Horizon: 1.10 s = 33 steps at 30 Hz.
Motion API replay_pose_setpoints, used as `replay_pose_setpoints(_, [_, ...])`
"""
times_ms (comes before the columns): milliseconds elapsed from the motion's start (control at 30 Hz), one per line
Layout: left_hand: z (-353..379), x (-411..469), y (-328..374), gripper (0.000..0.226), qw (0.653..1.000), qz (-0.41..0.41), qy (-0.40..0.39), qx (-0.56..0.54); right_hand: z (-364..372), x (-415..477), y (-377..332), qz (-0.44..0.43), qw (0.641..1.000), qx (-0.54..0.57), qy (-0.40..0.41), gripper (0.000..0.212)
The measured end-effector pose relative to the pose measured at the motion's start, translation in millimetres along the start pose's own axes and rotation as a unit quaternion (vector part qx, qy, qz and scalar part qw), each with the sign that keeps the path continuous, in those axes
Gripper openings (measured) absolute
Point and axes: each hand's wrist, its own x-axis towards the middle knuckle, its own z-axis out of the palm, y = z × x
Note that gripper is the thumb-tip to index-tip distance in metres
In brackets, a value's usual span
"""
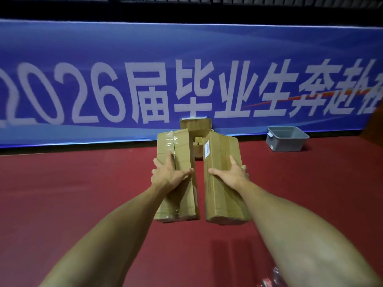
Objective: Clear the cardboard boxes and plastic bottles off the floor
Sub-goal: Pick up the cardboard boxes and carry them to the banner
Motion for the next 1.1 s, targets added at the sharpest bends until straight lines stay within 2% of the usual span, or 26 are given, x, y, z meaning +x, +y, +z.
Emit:
replay_pose_setpoints(333, [27, 203, 86, 0.104, 0.999, -0.003, -0.012, 0.045, -48, 227, -57, 0.0, 0.999, -0.037, -0.002, 0.117])
replay_pose_setpoints(500, [34, 302, 112, 0.104, 0.999, -0.025, 0.0, 0.03, -49, 320, -93, -0.021, 0.999, -0.037, -0.003, 0.118])
replay_pose_setpoints(767, [51, 501, 146, 0.105, 1.0, 0.004, -0.001, 0.027, -33, 501, -154, -0.008, 0.991, -0.105, 0.078, 0.114])
replay_pose_setpoints(933, [71, 623, 178, 0.101, 0.995, 0.046, -0.026, 0.089, -38, 620, -177, -0.001, 0.993, -0.106, 0.06, 0.115])
replay_pose_setpoints(1100, [102, 728, 216, 0.096, 0.994, 0.035, -0.052, 0.093, -47, 732, -193, 0.024, 0.993, -0.11, 0.038, 0.115])
